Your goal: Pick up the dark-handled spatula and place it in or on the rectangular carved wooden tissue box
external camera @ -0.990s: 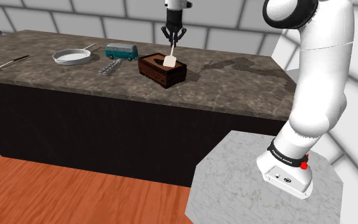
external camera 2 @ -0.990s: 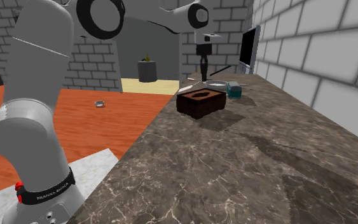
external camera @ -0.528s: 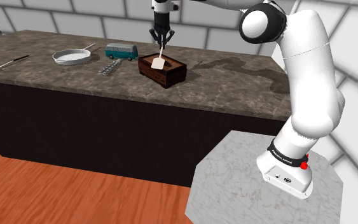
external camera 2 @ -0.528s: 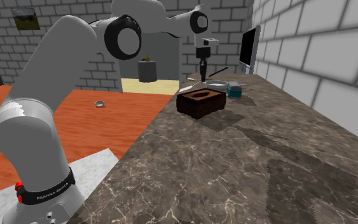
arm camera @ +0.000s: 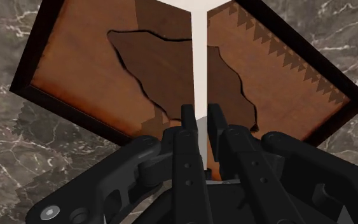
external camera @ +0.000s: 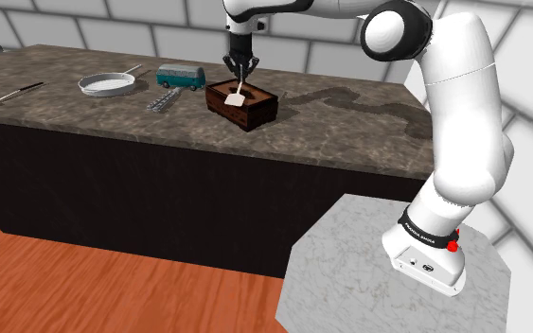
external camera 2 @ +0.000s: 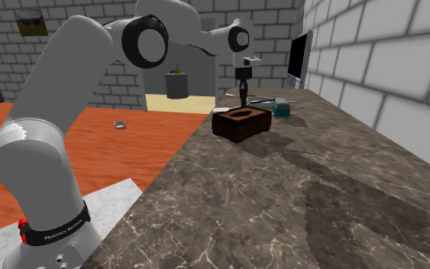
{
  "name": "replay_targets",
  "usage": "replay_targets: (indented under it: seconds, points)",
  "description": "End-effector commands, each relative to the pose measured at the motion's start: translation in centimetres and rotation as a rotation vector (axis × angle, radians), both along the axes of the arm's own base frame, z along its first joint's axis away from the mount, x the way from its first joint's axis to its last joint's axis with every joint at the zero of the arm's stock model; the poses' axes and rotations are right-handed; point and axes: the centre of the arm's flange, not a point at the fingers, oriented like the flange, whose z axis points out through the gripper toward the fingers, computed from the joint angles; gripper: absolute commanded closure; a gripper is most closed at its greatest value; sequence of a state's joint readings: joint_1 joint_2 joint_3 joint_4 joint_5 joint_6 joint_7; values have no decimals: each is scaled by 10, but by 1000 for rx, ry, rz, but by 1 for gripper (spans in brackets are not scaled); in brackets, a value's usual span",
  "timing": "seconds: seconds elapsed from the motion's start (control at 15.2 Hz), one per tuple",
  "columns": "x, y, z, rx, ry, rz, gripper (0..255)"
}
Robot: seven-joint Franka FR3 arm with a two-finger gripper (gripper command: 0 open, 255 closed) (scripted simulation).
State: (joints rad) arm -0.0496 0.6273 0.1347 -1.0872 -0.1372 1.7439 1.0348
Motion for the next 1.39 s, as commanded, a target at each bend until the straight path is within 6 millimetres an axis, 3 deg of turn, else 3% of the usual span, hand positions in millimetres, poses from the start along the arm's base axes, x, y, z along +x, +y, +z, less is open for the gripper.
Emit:
replay_targets:
  seconds: [0.0, 0.2, 0.73, 0.79, 1.12, 1.32]
  points:
    - [1, -1, -10, 0, 0, 0, 255]
    - [1, -1, -25, 0, 0, 0, 255]
    - [1, -1, -25, 0, 0, 0, 255]
    - [1, -1, -25, 0, 0, 0, 0]
    - [1, -1, -25, 0, 0, 0, 0]
    - [-1, 1, 14, 0, 0, 0, 0]
